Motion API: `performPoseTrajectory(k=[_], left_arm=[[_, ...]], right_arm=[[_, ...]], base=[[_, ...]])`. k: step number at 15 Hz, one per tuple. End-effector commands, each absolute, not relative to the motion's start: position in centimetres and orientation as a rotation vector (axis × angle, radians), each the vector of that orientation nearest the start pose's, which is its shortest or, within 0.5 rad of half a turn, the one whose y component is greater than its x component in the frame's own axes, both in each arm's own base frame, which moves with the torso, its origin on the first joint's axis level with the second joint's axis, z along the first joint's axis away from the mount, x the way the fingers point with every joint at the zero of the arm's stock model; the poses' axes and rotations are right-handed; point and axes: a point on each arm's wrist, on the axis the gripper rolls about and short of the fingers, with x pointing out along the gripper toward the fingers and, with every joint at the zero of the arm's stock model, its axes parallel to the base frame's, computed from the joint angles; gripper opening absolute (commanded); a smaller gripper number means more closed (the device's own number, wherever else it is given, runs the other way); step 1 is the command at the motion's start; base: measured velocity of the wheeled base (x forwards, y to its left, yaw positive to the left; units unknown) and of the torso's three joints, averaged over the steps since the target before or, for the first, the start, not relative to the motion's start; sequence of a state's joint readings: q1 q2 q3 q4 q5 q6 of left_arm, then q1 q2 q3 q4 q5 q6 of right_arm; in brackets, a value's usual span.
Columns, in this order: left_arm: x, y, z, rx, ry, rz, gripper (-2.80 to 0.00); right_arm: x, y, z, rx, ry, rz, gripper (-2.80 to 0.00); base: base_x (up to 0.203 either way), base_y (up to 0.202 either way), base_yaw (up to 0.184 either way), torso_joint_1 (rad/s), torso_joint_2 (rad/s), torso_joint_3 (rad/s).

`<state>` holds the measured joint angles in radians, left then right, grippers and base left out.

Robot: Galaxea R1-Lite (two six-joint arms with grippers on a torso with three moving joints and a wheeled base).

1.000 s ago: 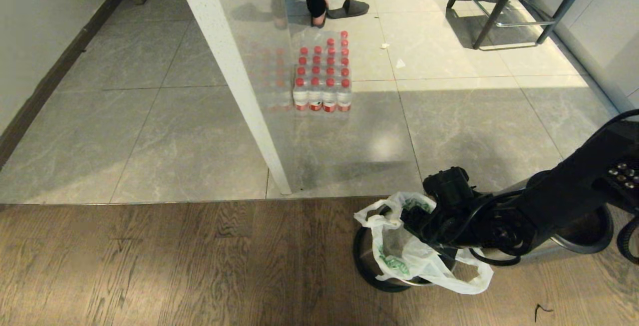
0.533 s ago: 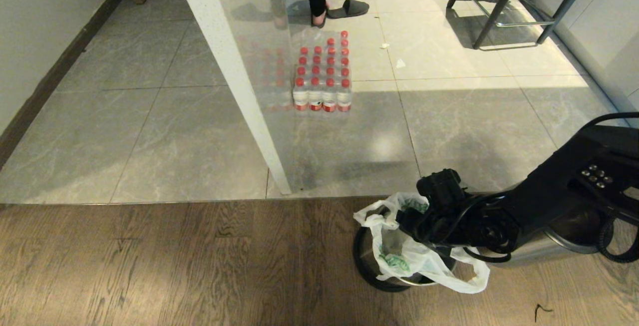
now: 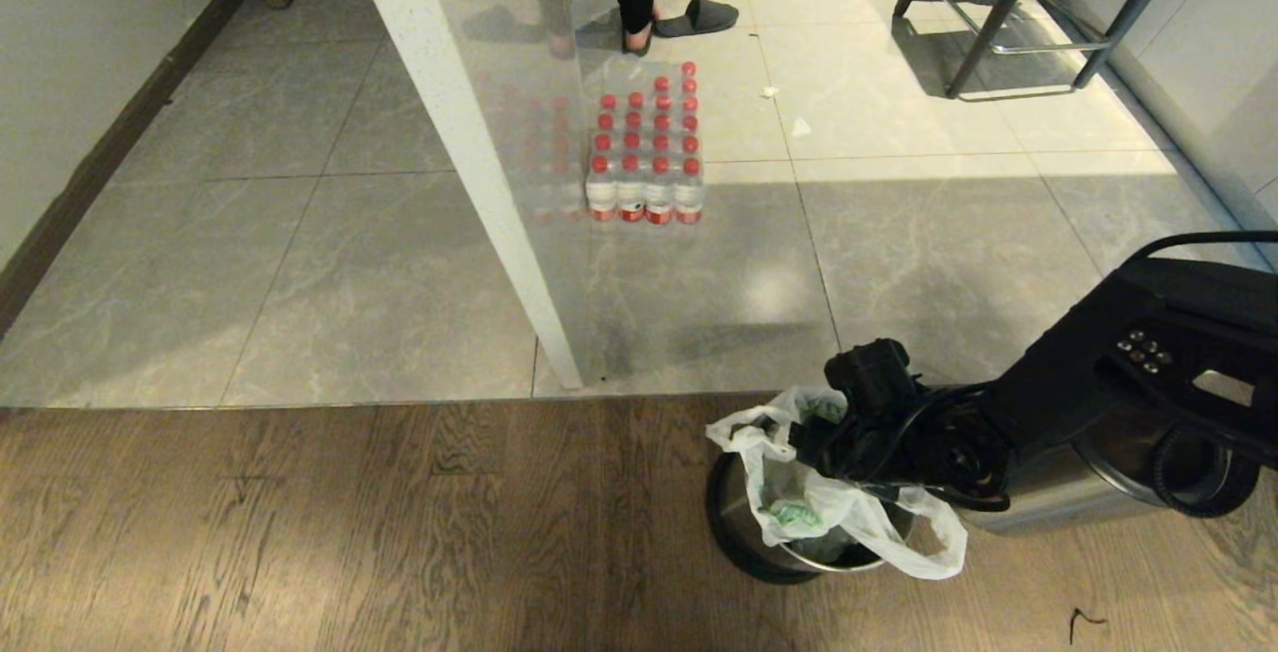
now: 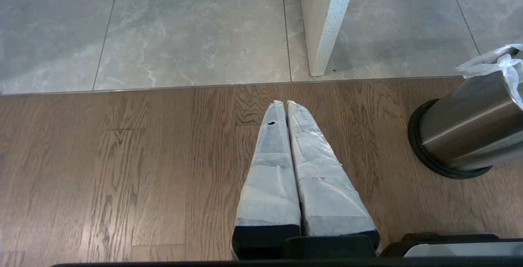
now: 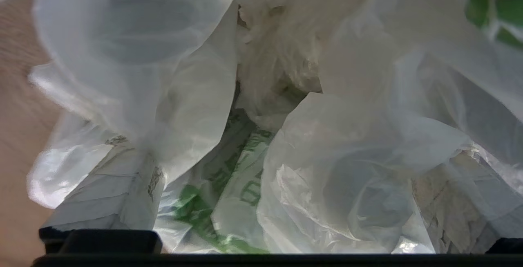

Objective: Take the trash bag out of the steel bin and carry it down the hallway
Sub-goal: Pick up the trash bag

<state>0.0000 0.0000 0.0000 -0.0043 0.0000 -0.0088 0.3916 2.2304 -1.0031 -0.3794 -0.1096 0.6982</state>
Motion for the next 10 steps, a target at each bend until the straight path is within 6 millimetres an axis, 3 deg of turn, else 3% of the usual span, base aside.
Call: performPoseTrajectory(k=[1,8,9,10], left_arm=[[-2.3,0.0,7.6,-0.009,-0.005,0.000,-2.80],[-2.3,0.0,7.6,-0.008,-0.005,0.000,-2.80],[-2.3,0.0,7.6,-0.009,-0.005,0.000,-2.80],[-2.3,0.0,7.6,-0.009,-0.005,0.000,-2.80]], right_arm=[[35.7,14.4,1.7,0.439,0.871,-0.036,0.00],[36.3,14.5,0.4,0.343,0.877,-0.035,0.00],[36.3,14.5,0.3,0.330,0.883,-0.035,-2.80],[36.4,14.5,0.4,0.307,0.880,-0.024,-2.80]], base=[[0.000,0.000,0.000,0.000,0.00,0.000],[0.000,0.000,0.000,0.000,0.00,0.000],[0.000,0.000,0.000,0.000,0.00,0.000],[0.000,0.000,0.000,0.000,0.00,0.000]])
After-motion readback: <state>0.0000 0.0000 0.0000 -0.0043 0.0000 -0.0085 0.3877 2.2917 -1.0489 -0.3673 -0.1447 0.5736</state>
